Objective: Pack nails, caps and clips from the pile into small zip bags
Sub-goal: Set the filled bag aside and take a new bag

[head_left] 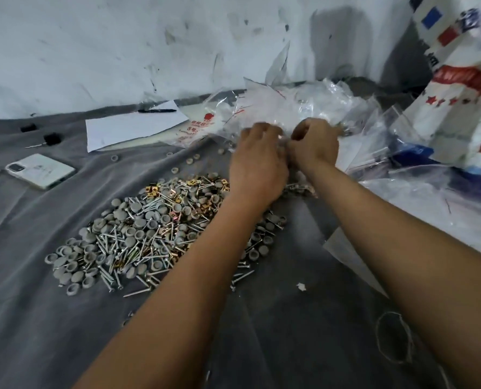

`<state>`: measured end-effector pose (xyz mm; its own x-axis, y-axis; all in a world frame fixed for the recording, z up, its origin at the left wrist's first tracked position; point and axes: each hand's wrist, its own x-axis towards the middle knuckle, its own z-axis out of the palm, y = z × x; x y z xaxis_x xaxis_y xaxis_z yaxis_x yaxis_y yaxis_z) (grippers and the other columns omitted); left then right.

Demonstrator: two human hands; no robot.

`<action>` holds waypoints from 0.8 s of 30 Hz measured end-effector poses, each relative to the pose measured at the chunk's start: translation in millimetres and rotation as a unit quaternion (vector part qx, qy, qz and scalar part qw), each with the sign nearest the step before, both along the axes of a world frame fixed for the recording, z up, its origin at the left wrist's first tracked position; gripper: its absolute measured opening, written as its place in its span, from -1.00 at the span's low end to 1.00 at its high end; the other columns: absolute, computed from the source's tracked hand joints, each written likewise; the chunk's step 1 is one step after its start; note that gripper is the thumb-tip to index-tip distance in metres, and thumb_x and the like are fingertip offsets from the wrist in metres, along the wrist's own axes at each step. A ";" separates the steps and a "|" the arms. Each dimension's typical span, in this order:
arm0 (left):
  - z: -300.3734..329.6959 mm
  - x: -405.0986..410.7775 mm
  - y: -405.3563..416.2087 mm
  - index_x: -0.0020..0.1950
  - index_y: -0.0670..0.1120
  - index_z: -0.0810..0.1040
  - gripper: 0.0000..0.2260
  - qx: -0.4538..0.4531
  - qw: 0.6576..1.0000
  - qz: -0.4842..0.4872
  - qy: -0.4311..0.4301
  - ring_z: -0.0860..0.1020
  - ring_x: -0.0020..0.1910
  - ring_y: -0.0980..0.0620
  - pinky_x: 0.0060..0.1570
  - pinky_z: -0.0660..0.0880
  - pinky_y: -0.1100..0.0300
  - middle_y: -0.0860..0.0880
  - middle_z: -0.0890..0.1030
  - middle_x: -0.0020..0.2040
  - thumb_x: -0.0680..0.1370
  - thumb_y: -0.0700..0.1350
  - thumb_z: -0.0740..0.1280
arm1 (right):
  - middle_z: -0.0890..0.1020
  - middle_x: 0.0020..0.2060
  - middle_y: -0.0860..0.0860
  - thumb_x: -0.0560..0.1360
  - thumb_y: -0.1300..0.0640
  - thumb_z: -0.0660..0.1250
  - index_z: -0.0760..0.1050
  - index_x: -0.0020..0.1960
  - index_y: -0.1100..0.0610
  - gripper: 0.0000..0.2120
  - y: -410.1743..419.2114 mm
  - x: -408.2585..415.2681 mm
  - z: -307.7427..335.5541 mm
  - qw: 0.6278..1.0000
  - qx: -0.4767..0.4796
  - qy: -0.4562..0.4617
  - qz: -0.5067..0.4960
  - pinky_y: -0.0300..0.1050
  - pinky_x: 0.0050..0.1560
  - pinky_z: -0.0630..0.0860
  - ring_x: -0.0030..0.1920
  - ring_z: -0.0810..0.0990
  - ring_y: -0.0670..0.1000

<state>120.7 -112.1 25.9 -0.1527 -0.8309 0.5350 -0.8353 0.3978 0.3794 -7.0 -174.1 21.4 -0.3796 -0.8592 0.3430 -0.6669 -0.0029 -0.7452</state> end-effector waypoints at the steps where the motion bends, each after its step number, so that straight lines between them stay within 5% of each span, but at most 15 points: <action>1: -3.5 -6.1 -5.6 0.43 -0.10 0.49 -0.66 0.057 0.997 -0.035 -0.040 0.42 0.41 -0.18 0.37 0.43 -0.14 -0.14 0.52 0.42 0.64 -0.16 0.23 | 0.68 -0.08 0.03 0.46 0.15 0.45 0.60 -0.08 0.06 -0.94 -5.5 -3.8 -6.7 0.999 0.036 0.039 -0.006 -0.02 0.01 0.58 -0.02 0.64 0.09; 3: -10.0 -12.9 -12.9 0.44 -0.08 0.45 -0.64 0.154 0.982 -0.058 -0.093 0.50 0.32 -0.26 0.25 0.50 -0.18 -0.19 0.57 0.34 0.64 -0.16 0.21 | 0.66 0.01 0.05 0.47 0.15 0.42 0.57 -0.01 0.06 -0.89 -10.7 -7.7 -15.5 0.995 0.071 0.068 -0.020 -0.01 0.02 0.53 0.06 0.62 0.14; 8: -14.6 -14.9 -17.7 0.44 -0.10 0.46 -0.63 0.208 0.968 -0.058 -0.130 0.53 0.29 -0.30 0.25 0.50 -0.15 -0.24 0.59 0.30 0.63 -0.17 0.21 | 0.65 0.07 0.07 0.43 -0.06 0.53 0.51 0.14 0.12 -0.59 4.8 -17.6 -18.8 0.997 0.059 0.028 -0.029 -0.02 0.04 0.49 0.13 0.60 0.15; 12: -12.3 -32.1 1.0 0.35 -0.18 0.54 -0.64 0.093 0.990 -0.046 -0.100 0.44 0.38 -0.26 0.33 0.42 -0.10 -0.22 0.56 0.35 0.56 -0.21 0.26 | 0.68 -0.06 0.04 0.47 -0.06 0.50 0.56 -0.05 0.06 -0.78 46.1 -36.1 -13.2 0.997 0.063 0.032 -0.024 0.02 0.03 0.58 0.02 0.64 0.12; 14: -12.6 -51.9 20.4 0.21 -0.21 0.60 -0.73 0.041 0.995 -0.072 -0.054 0.47 0.28 -0.24 0.20 0.44 -0.05 -0.21 0.60 0.22 0.53 -0.24 0.28 | 0.70 -0.10 0.06 0.46 0.02 0.47 0.62 -0.11 0.04 -0.90 72.3 -51.2 -6.6 0.992 0.103 0.078 -0.009 -0.01 0.00 0.60 -0.01 0.66 0.14; 18: -22.8 -94.2 52.3 0.16 -0.19 0.63 -0.73 0.129 0.972 -0.195 -0.025 0.58 0.14 -0.24 0.07 0.48 -0.07 -0.20 0.68 0.10 0.47 -0.25 0.34 | 0.66 -0.24 0.02 0.37 0.11 0.51 0.59 -0.23 -0.03 -0.90 129.2 -95.2 -3.6 0.974 0.144 0.173 -0.027 -0.11 -0.19 0.42 -0.15 0.62 0.16; 20: -31.8 -105.8 64.8 0.24 -0.18 0.61 -0.67 0.188 0.948 -0.255 -0.038 0.61 0.11 -0.22 0.03 0.51 0.00 -0.19 0.69 0.11 0.48 -0.21 0.42 | 0.64 -0.12 0.05 0.34 -0.01 0.55 0.60 -0.09 -0.04 -0.80 150.5 -115.1 -10.5 0.954 0.207 0.216 -0.012 -0.08 -0.16 0.43 -0.08 0.61 0.16; 22: -41.6 -111.9 74.9 0.20 -0.16 0.62 -0.67 0.214 0.933 -0.287 -0.048 0.62 0.04 -0.17 -0.05 0.50 0.06 -0.15 0.68 0.04 0.46 -0.14 0.52 | 0.53 0.00 0.08 0.35 -0.08 0.56 0.57 0.07 0.01 -0.63 162.6 -128.8 -19.1 0.941 0.265 0.212 0.007 -0.06 -0.09 0.46 -0.02 0.59 0.17; 24: -47.7 -114.4 79.0 0.11 -0.15 0.65 -0.74 0.191 0.941 -0.278 -0.041 0.62 0.00 -0.15 -0.08 0.49 0.07 -0.13 0.69 -0.02 0.45 -0.14 0.54 | 0.51 -0.04 0.05 0.37 -0.04 0.57 0.59 0.02 0.01 -0.70 167.3 -134.1 -24.0 0.953 0.246 0.173 0.028 -0.10 -0.13 0.40 -0.05 0.58 0.13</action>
<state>6.3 -33.1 -21.8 -0.6481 -0.7396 0.1817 -0.5710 0.6298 0.5266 -141.1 -6.8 -2.6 -0.2663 -0.9638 -0.0109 -0.8821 0.2483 -0.4003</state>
